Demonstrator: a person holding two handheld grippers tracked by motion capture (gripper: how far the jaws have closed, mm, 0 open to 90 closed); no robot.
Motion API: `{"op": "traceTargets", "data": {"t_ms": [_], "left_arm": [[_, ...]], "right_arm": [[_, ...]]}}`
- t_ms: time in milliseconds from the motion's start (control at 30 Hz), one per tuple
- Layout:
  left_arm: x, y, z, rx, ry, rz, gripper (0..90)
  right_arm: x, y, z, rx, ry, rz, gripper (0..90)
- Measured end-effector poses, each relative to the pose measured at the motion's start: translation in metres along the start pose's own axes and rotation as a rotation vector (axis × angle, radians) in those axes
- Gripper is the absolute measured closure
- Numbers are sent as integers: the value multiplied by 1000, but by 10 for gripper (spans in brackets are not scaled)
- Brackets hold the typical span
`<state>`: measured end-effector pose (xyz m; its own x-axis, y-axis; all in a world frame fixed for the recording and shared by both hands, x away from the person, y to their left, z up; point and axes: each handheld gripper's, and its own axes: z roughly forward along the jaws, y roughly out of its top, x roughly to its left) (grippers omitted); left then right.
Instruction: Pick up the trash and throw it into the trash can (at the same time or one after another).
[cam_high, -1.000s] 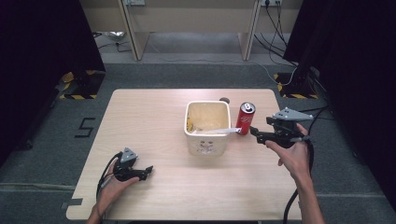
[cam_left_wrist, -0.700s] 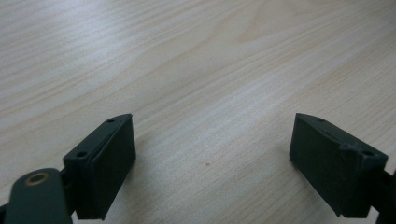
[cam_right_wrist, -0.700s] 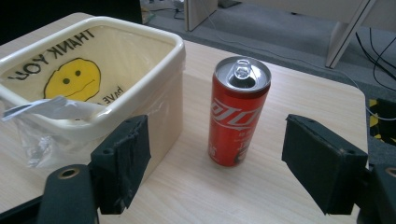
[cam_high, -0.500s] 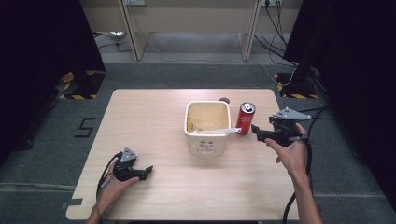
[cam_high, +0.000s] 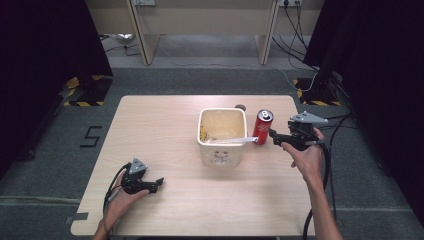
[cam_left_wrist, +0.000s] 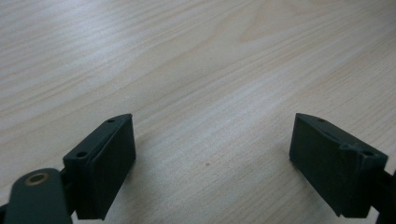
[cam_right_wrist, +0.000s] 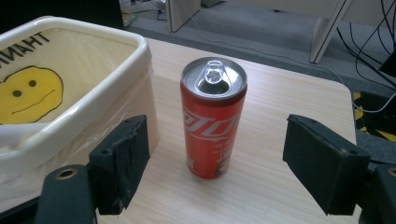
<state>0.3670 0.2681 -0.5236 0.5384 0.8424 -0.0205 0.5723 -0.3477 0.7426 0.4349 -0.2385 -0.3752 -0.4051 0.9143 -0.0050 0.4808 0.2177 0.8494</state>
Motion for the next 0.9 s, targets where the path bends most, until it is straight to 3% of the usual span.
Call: {"op": "traceTargets", "data": {"t_ms": [167, 400, 900], "left_arm": [[0, 0, 0, -1, 0, -2, 137], [0, 0, 0, 0, 0, 0, 137], [0, 0, 0, -1, 0, -2, 137]], "right_arm": [[-3, 1, 12, -2, -28, -8, 226], [-2, -1, 38, 12, -22, 0, 224], [-6, -6, 60, 13, -17, 34, 195]]}}
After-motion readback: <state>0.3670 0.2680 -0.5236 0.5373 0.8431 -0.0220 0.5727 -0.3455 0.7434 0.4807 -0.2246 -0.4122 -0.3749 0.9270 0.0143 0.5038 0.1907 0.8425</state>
